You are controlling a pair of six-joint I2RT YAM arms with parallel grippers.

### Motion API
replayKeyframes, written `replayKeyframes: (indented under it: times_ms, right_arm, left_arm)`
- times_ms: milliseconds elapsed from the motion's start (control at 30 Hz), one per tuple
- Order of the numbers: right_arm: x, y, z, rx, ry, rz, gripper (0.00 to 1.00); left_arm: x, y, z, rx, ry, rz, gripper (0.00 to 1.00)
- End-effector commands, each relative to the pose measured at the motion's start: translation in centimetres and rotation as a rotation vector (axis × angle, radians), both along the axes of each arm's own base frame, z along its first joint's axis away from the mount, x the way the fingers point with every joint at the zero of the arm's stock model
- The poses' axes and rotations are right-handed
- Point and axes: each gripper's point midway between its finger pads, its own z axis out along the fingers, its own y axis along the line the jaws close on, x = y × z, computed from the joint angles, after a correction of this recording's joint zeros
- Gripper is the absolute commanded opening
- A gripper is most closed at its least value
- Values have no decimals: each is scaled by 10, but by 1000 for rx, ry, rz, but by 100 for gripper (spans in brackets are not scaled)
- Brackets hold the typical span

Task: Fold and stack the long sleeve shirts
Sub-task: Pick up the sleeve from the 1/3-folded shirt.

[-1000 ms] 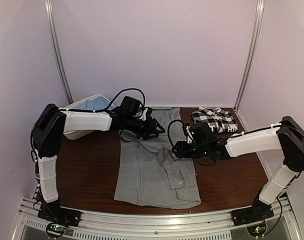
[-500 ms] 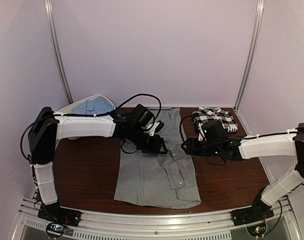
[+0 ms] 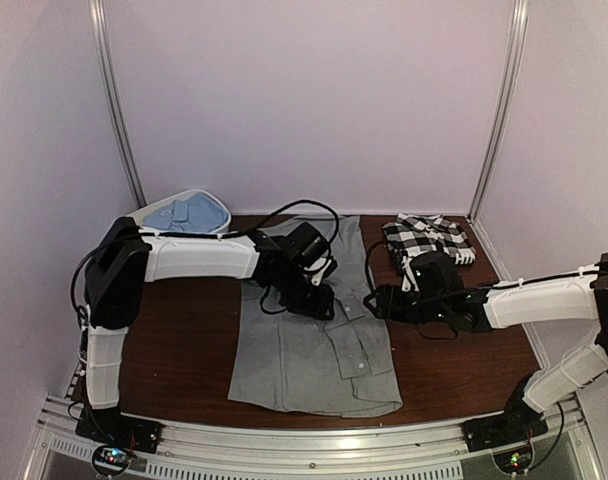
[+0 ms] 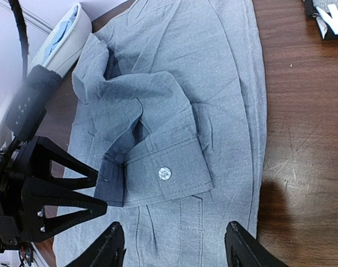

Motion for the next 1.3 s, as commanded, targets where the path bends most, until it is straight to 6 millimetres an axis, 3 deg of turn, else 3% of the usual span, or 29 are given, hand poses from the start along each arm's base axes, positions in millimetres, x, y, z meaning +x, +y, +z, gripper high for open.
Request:
replayKeyframes:
  times_ms: [0,233,467,733,1033,1267]
  right_arm:
    - [-6,12,7,120,10,30,64]
    - [-13,27,1,230,65,60,66]
    - [-19,35,-3,352,129,49,69]
    - [-16,47,-1,495,181,32,73]
    - [-11,51,3,579,205,-2,78]
    - [-14,46,-8,598,238,-42,83]
  left_arm:
    - [8,-9,0,16,-36,-20,35]
    - [13,-20,17,-14,-46,-35,0]
    - [8,-33,39,-115,10,-60,0]
    - [14,-31,65,-251,61,-40,0]
    - [22,-18,81,-361,107,13,0]
    - [23,-12,83,-399,129,21,0]
